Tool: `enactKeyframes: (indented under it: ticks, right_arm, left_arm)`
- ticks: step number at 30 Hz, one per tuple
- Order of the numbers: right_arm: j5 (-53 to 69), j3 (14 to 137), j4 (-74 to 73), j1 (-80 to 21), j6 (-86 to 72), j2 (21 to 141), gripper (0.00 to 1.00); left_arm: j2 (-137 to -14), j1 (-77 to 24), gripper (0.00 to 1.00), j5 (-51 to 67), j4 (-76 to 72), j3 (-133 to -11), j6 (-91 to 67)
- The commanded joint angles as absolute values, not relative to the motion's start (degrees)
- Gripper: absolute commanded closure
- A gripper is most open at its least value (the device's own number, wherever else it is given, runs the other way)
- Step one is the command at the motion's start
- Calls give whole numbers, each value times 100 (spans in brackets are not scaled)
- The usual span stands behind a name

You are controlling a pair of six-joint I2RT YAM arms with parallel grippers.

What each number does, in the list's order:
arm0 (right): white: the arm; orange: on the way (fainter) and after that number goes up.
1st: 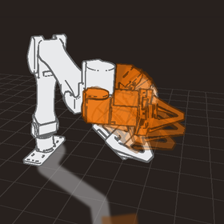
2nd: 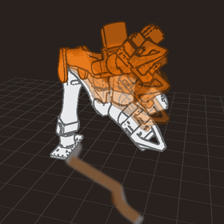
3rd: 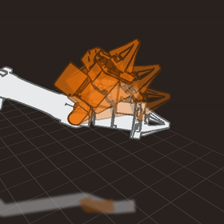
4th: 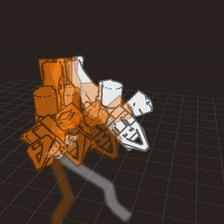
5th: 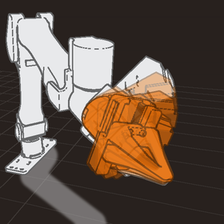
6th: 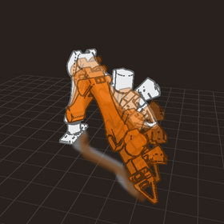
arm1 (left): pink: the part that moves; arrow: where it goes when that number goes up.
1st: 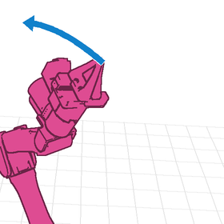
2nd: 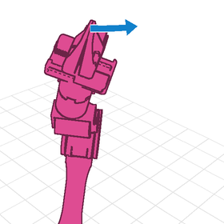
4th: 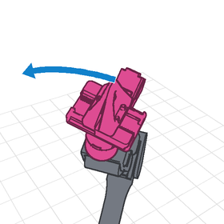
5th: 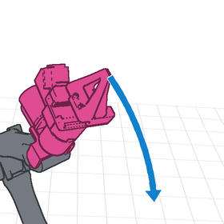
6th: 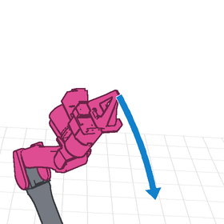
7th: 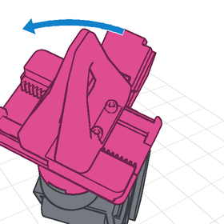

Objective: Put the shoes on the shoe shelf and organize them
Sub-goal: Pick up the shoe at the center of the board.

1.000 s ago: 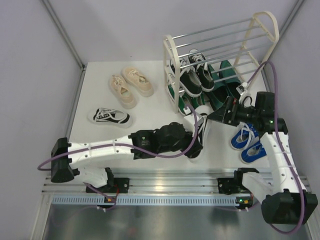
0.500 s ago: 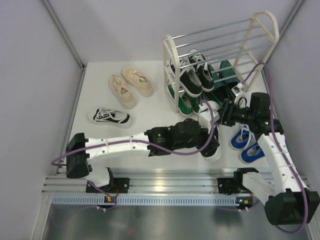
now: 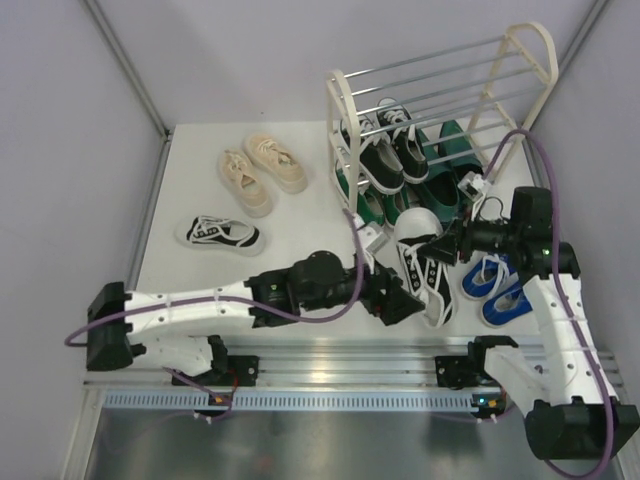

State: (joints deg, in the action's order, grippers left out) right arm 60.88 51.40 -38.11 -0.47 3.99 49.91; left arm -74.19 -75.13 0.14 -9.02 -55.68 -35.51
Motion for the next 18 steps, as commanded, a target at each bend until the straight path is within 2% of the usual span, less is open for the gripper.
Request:
enactKeyframes:
  ticks: [1, 4, 9, 13, 18]
  right_arm:
    - [7144, 5625, -4815, -53, 2078, 5123, 100]
    - [7164, 5791, -5620, -88, 3175, 5395, 100]
    - [6873, 5862, -6055, -755, 3910, 5616, 100]
    - [6864, 5941, -6178, -1405, 4305, 5607, 100]
    - [6952, 6003, -6688, -1722, 4948, 5783, 100]
  left_arm:
    - [-6435, -7374, 10, -692, -969, -5214, -3209]
    - [-5758, -7295, 6, -931, -782, -4774, -2997]
    - [-5028, -6900, 5, -712, -1413, -3868, -2690]
    - [-5062, -6768, 5, -466, -1968, -3551, -2435]
    - [-5325, -6671, 5, 261, -2750, -3340, -2110]
